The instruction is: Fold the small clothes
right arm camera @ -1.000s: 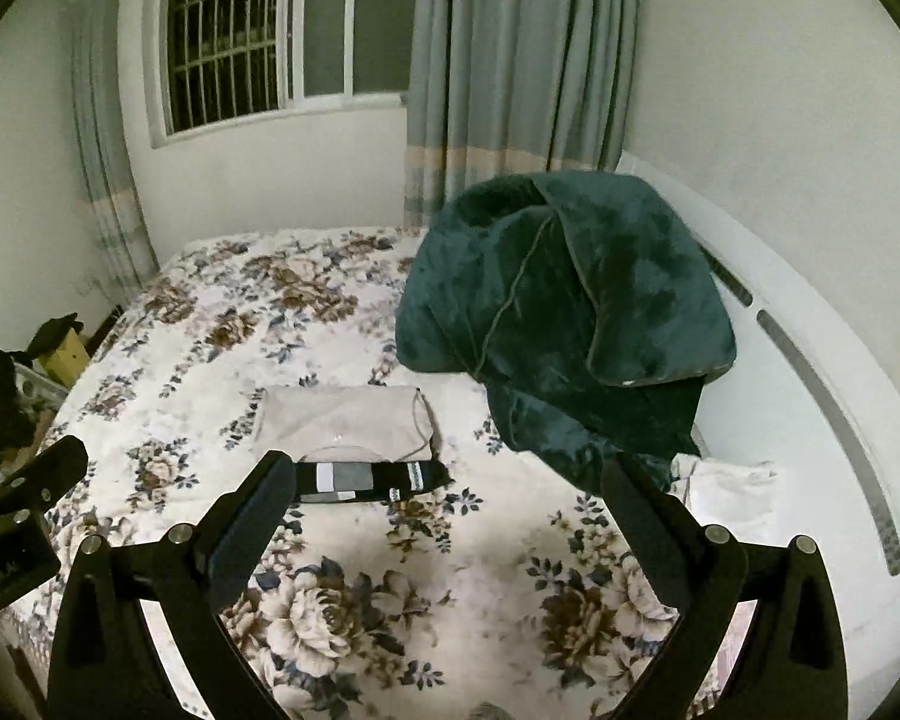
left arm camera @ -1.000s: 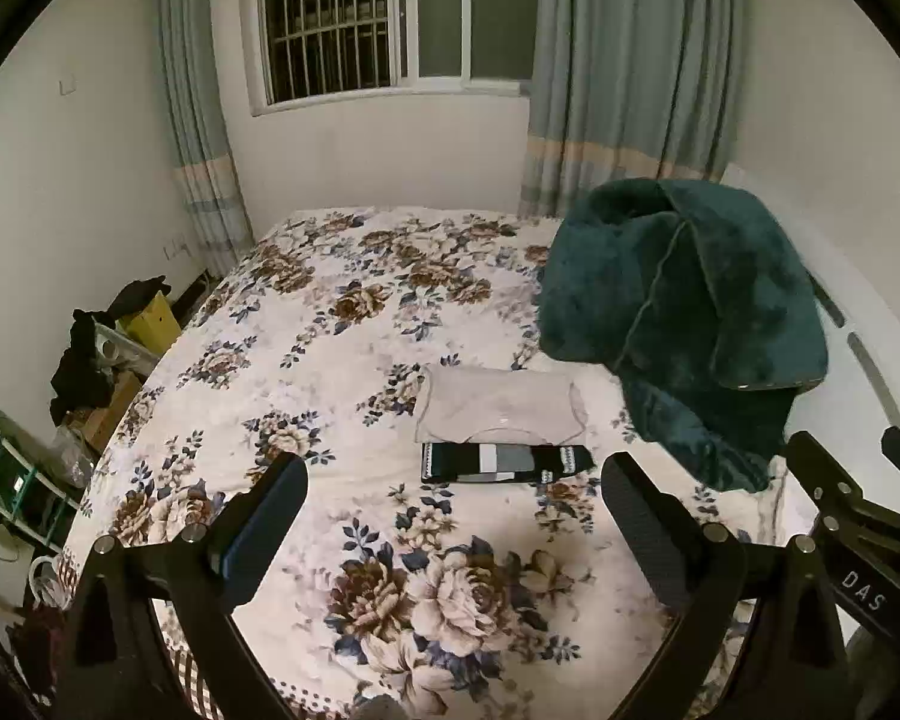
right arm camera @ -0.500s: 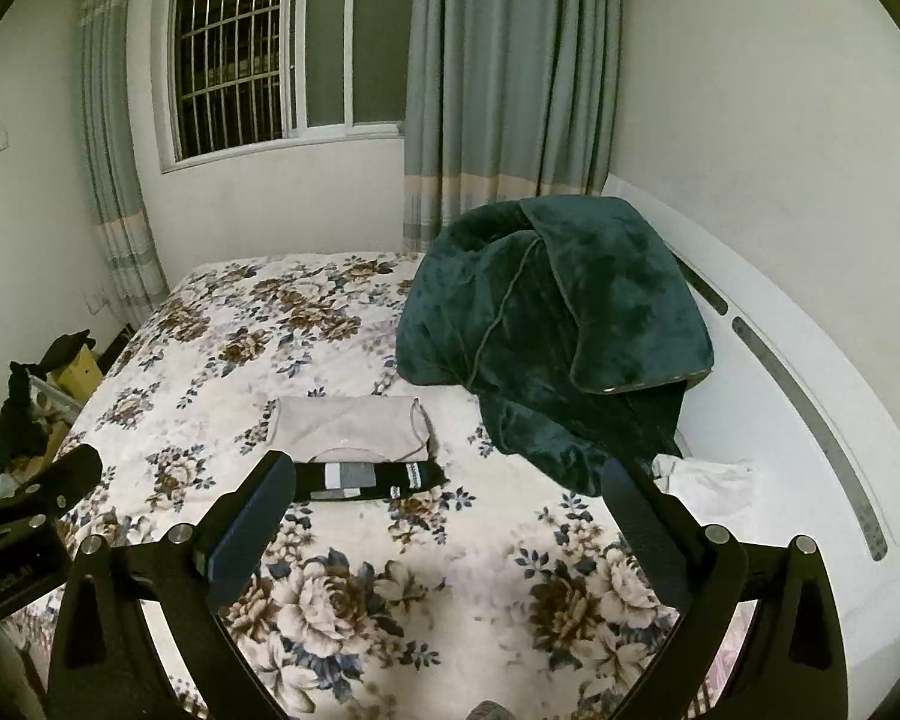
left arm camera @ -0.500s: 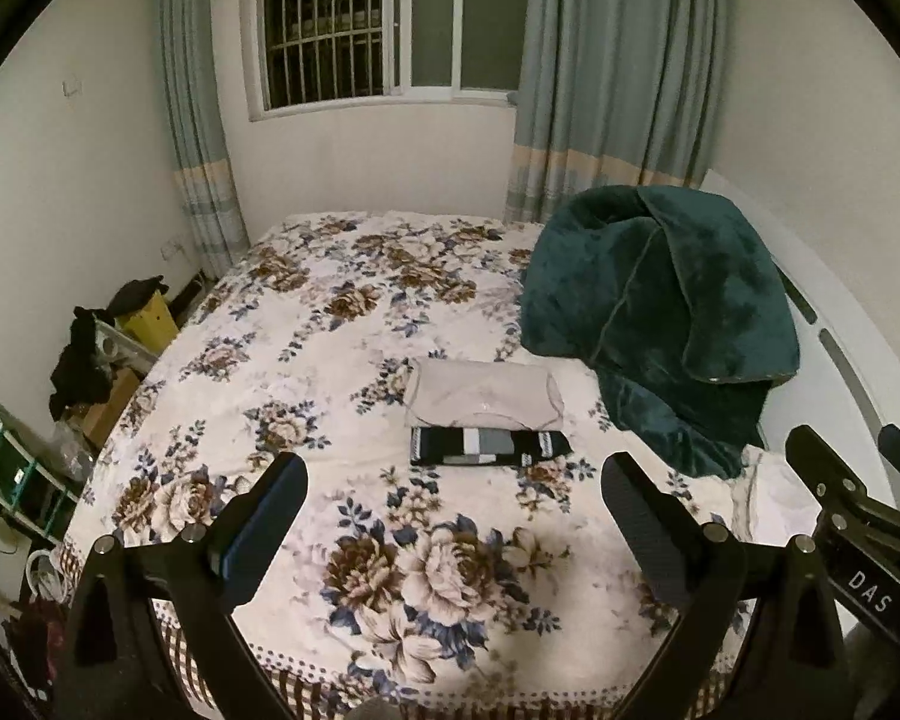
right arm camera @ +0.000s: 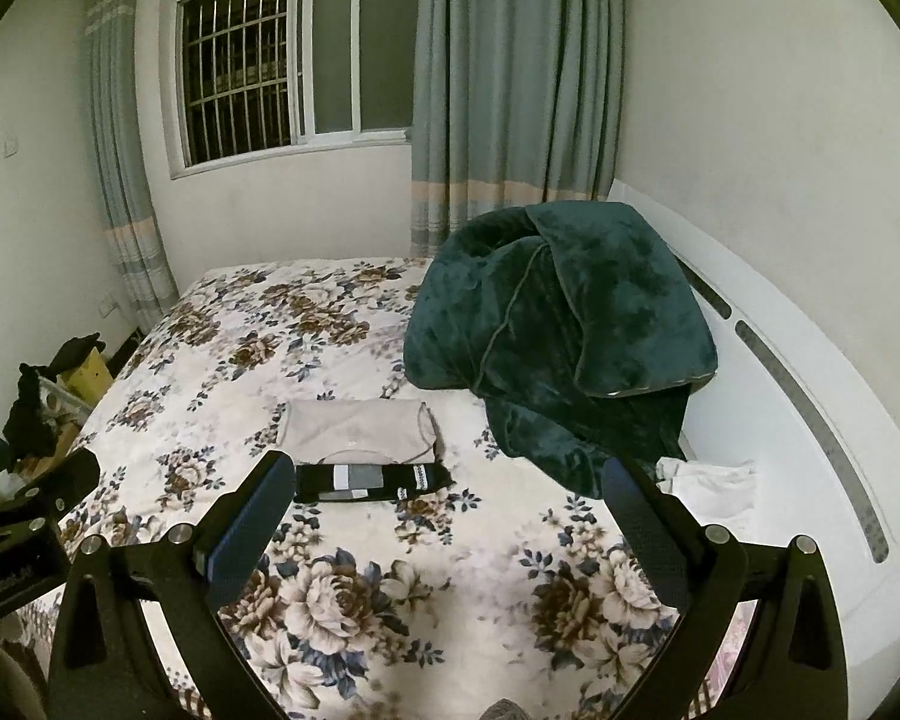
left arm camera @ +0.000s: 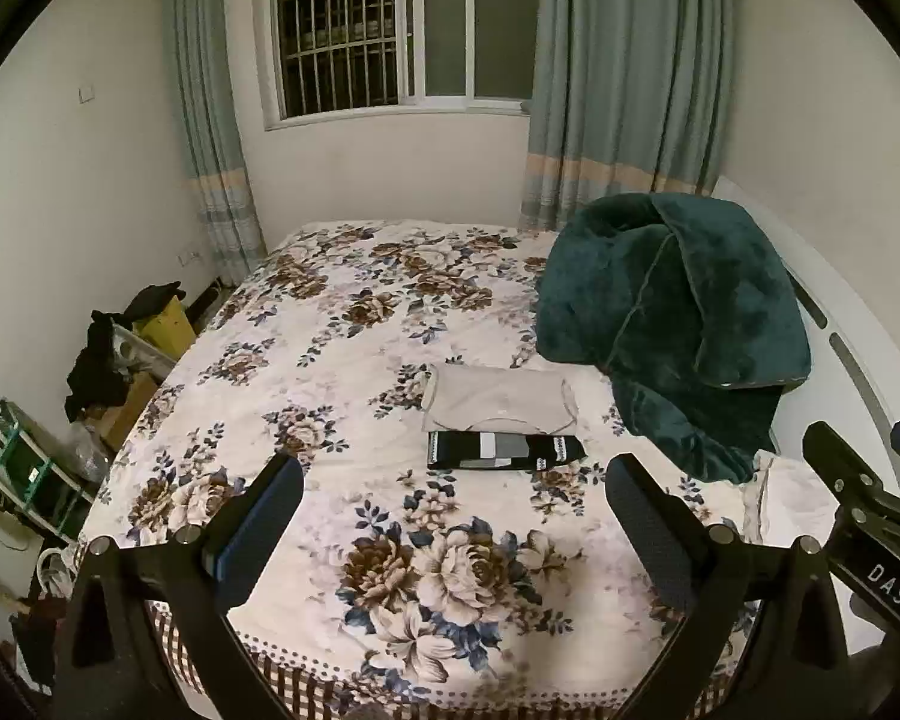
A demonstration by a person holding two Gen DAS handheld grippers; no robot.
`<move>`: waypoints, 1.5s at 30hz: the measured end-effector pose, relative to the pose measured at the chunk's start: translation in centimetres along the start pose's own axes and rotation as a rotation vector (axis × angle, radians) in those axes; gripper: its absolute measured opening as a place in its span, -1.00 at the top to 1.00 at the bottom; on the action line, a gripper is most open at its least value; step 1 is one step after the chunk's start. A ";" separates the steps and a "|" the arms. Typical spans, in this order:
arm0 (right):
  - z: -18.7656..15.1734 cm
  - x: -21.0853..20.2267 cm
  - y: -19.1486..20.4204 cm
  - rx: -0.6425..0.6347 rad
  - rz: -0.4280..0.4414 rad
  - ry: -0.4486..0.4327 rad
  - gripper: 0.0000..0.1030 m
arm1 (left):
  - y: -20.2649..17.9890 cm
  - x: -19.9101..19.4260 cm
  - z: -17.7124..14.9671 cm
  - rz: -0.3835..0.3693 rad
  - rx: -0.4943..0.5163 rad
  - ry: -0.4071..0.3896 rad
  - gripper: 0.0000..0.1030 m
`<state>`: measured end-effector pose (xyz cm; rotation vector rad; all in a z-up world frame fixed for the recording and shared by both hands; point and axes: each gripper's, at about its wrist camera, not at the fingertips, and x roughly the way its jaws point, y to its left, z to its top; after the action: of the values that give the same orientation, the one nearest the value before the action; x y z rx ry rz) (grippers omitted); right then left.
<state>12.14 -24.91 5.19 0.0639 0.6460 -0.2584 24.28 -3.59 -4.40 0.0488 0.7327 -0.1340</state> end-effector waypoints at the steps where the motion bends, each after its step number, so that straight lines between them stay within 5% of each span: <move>1: 0.0 -0.1 0.0 -0.001 0.000 -0.001 -1.00 | 0.0 -0.1 0.0 0.003 0.000 -0.001 -1.00; 45: 1.1 -0.3 1.0 -0.016 0.029 -0.012 -1.00 | 0.8 -1.3 0.7 0.030 0.000 -0.019 -1.00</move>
<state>12.78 -24.02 6.25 0.0561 0.6352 -0.2257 23.98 -2.71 -3.01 0.0583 0.7125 -0.1053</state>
